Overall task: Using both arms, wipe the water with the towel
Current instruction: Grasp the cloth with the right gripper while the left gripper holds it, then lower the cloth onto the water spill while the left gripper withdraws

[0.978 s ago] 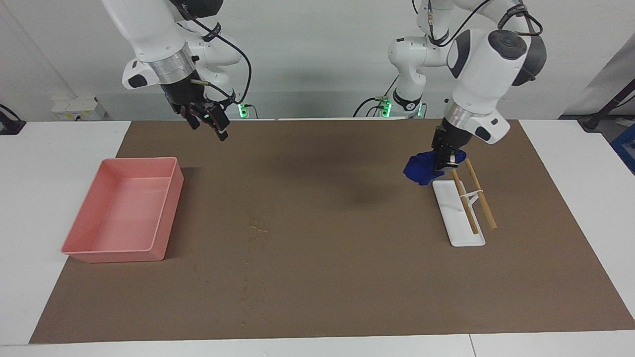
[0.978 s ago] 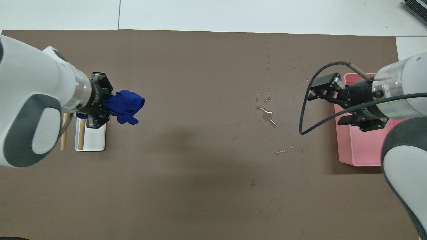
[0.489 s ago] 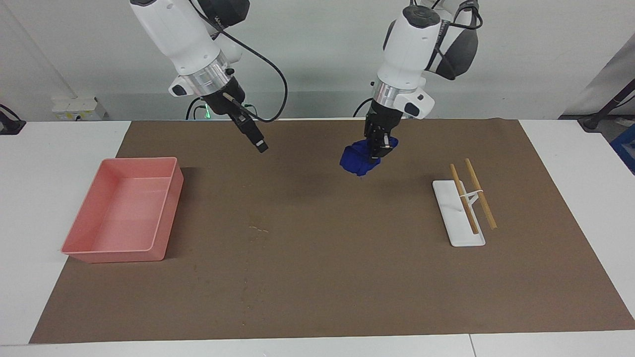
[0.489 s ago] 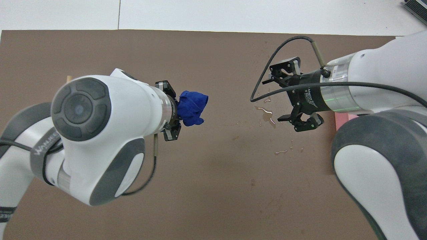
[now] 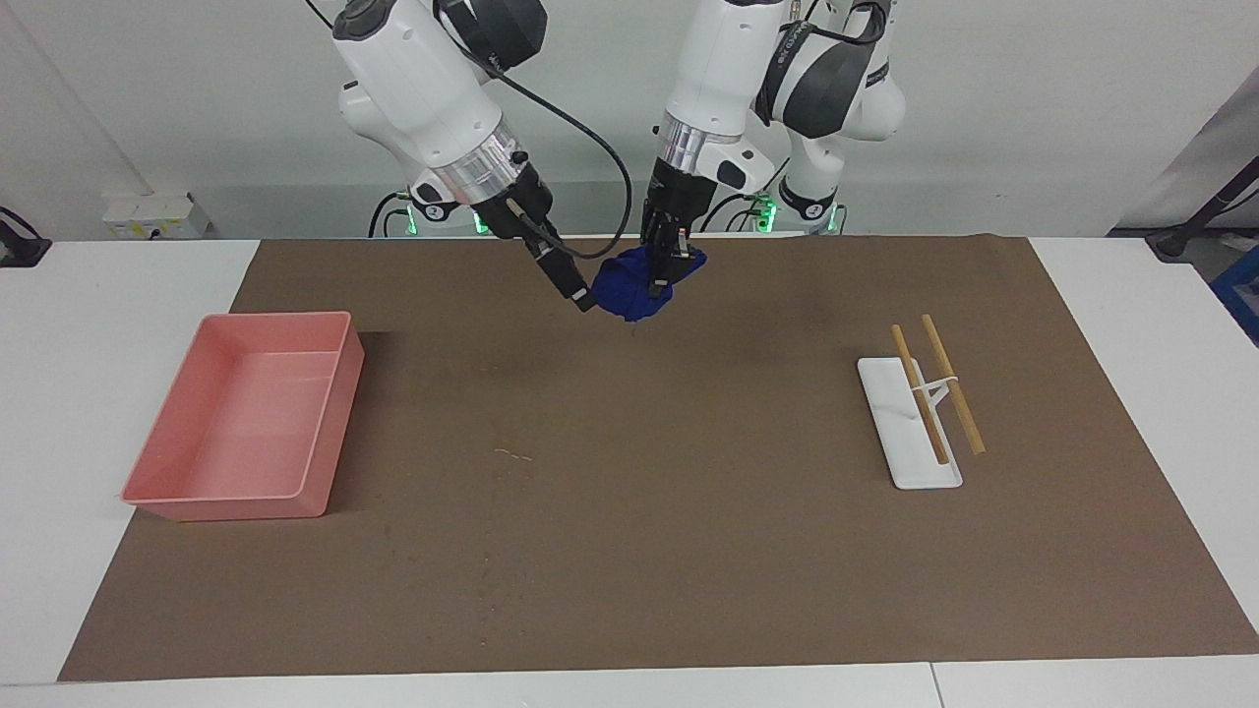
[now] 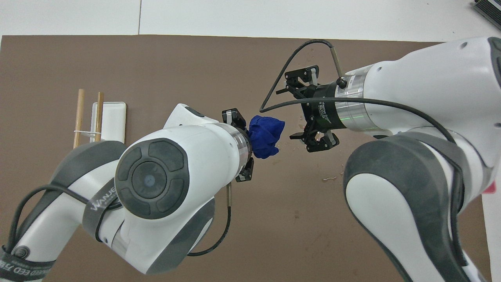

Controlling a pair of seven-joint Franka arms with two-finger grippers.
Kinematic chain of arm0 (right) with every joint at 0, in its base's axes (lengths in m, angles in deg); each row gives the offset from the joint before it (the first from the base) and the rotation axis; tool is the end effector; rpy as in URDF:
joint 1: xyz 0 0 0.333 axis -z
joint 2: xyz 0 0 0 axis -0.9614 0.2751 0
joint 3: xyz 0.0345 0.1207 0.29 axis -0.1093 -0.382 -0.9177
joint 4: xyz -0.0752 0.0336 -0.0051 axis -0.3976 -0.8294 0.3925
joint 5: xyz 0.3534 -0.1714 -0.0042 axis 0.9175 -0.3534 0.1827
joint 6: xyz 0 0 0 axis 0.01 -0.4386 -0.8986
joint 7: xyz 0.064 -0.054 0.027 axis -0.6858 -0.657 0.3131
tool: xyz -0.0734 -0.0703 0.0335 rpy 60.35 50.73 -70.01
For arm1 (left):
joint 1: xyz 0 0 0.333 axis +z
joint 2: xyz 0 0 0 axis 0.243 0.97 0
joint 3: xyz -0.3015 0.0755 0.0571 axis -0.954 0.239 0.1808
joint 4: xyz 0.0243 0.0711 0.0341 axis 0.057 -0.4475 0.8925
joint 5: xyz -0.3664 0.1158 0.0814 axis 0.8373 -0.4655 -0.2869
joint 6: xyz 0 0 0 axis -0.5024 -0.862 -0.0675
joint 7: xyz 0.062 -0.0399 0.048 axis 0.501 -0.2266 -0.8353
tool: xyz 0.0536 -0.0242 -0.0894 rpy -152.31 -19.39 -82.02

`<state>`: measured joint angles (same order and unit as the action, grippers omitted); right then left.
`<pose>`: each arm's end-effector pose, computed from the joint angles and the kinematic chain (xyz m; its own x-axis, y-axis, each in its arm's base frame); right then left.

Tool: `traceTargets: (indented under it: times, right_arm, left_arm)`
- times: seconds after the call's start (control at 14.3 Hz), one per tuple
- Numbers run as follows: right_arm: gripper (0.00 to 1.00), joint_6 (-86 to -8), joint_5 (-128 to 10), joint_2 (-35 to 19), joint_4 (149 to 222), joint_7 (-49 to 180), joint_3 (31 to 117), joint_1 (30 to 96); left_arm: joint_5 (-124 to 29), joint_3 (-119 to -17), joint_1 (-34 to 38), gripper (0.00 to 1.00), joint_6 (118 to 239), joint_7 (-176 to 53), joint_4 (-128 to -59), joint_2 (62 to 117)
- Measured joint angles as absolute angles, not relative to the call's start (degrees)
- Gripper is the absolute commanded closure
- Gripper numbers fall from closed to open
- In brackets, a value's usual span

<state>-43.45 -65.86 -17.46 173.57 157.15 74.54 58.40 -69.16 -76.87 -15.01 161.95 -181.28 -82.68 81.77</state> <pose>0.5669 0.2553 0.6009 0.4004 -0.8337 -0.3803 -0.9074 -0.3027 -0.2916 0.4595 -0.3975 0.5875 -0.0692 0.9500 -0.3045 0.9698 0.1356 0.2027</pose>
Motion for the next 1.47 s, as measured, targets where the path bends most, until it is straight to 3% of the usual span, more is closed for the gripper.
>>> traceTargets:
  times: [0.28, 0.35, 0.42, 0.49, 0.56, 1.26, 1.4, 1.47]
  right_arm:
    - [0.01, -43.79, -65.93, -17.37, 174.38, 157.15, 74.56, 56.43]
    - [0.05, -43.79, -66.21, -17.38, 174.52, 157.07, 74.55, 56.03]
    - [0.32, -43.79, -66.71, -17.4, 174.62, 156.93, 74.55, 55.64]
    - [0.72, -43.79, -67.31, -17.44, 174.71, 156.79, 74.55, 55.42]
    - [1.0, -43.79, -67.69, -17.49, 174.76, 156.51, 74.55, 55.36]
    - [1.0, -43.54, -68.16, -17.98, 174.95, 156.27, 74.76, 55.53]
    - [1.0, -43.54, -68.15, -18.07, 174.94, 156.28, 74.81, 55.71]
    - [1.0, -43.54, -68.15, -18.09, 174.9, 156.28, 74.84, 55.88]
  left_arm:
    - [-69.3, -76.84, -16.61, 1.0, 161.96, -182.47, -80.45, 82.13]
    - [-69.34, -76.81, -16.62, 1.0, 161.95, -182.59, -80.29, 82.18]
    - [-69.35, -76.74, -16.62, 1.0, 161.93, -182.59, -80.28, 82.2]
    - [-69.35, -76.67, -16.62, 1.0, 161.92, -182.59, -80.28, 82.25]
    - [-69.35, -76.66, -16.62, 1.0, 161.92, -182.59, -80.27, 82.3]
    - [-69.52, -76.11, -16.61, 1.0, 161.91, -182.6, -79.44, 82.47]
    - [-69.52, -76.14, -16.61, 0.64, 161.97, -182.6, -79.24, 82.58]
    - [-69.52, -76.16, -16.61, 0.58, 162.01, -182.55, -79.04, 82.73]
